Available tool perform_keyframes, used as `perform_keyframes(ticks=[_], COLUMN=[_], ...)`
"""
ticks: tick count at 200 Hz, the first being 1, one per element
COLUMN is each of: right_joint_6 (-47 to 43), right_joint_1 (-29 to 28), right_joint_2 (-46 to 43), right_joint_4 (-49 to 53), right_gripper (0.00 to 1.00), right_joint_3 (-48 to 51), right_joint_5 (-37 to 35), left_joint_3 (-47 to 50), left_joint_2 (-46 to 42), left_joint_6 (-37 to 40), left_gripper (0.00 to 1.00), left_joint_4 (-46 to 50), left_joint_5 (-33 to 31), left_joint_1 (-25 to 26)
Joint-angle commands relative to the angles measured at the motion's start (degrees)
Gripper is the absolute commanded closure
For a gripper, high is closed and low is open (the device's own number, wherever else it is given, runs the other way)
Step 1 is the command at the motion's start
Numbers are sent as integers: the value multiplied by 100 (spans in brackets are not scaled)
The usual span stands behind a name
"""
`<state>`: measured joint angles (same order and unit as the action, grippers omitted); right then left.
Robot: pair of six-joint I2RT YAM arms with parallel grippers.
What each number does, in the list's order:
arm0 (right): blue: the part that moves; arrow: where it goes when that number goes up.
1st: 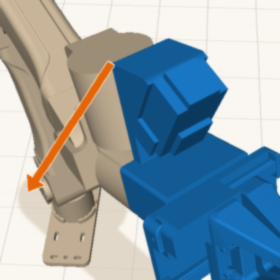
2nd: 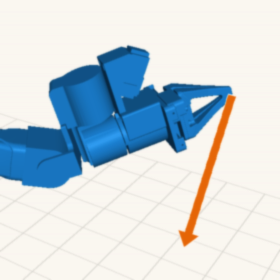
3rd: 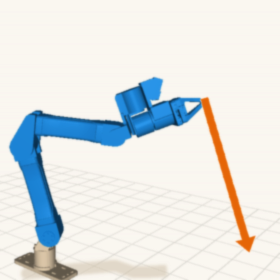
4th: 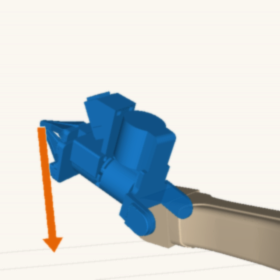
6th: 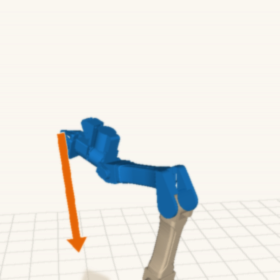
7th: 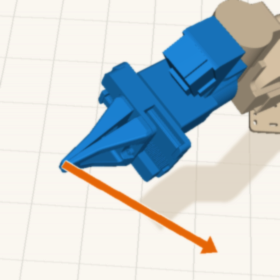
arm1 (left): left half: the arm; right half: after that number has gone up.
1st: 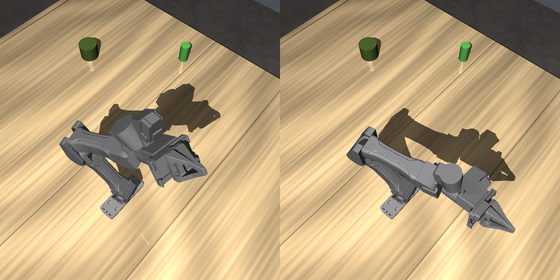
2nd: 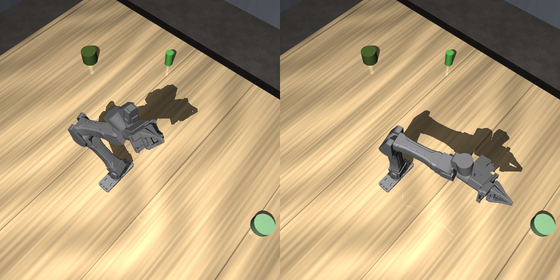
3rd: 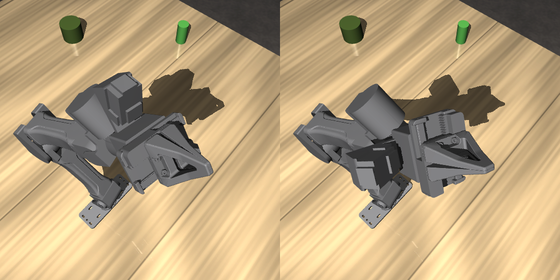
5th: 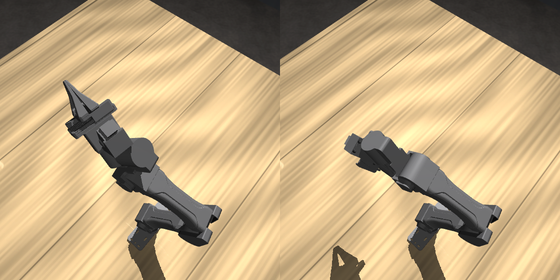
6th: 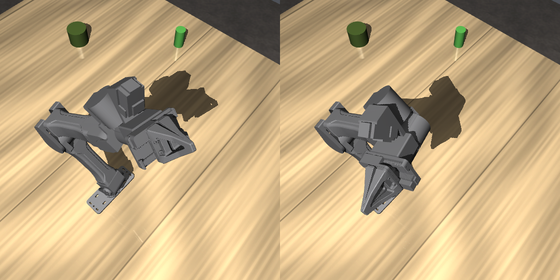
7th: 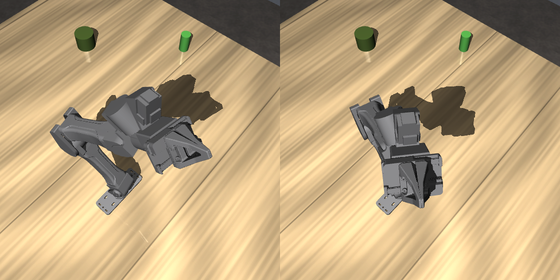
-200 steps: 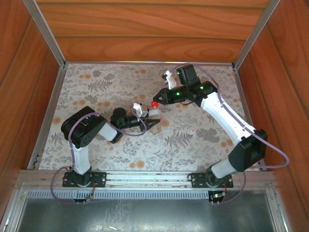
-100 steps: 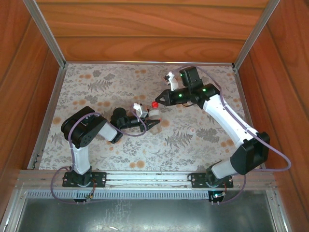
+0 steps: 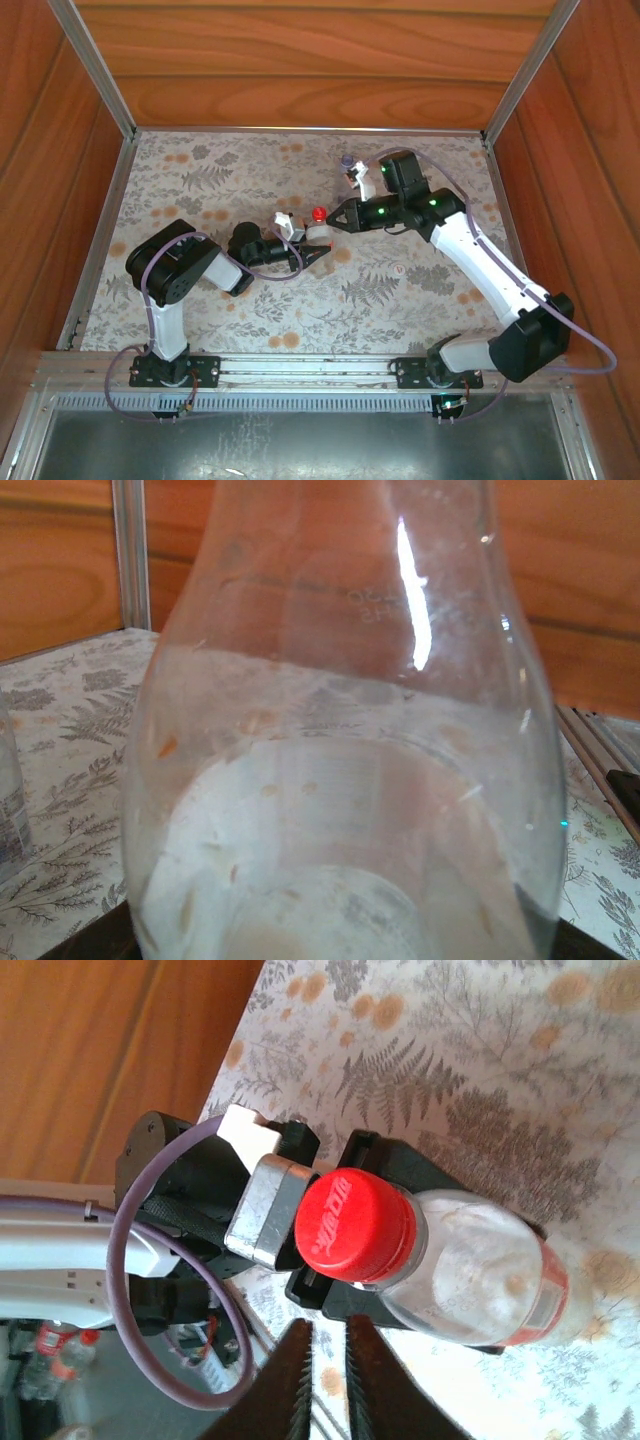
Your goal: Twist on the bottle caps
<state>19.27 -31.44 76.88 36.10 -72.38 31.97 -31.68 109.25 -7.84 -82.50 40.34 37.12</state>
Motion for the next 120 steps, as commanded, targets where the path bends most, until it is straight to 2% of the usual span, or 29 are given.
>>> perform_keyframes(ticks=[1,62,120], right_joint_6=[21,-349,-371], right_joint_1=[59,94,94], right_joint_2=[24,858,1019], right_joint_4=[-116,154,161], right_gripper=[75,74,83], right_joint_3=[-198,-1016,-934], right_joint_5=[-171,114,423], left_joint_3=[-5,-5,-13], left_joint_2=[0,-62,-43], left_joint_6=[-29,-32,-68], left_gripper=[45,45,45], left_joint_4=[375,384,392], left_joint_5=[6,18,20], left_joint_1=[-56,-51,-53])
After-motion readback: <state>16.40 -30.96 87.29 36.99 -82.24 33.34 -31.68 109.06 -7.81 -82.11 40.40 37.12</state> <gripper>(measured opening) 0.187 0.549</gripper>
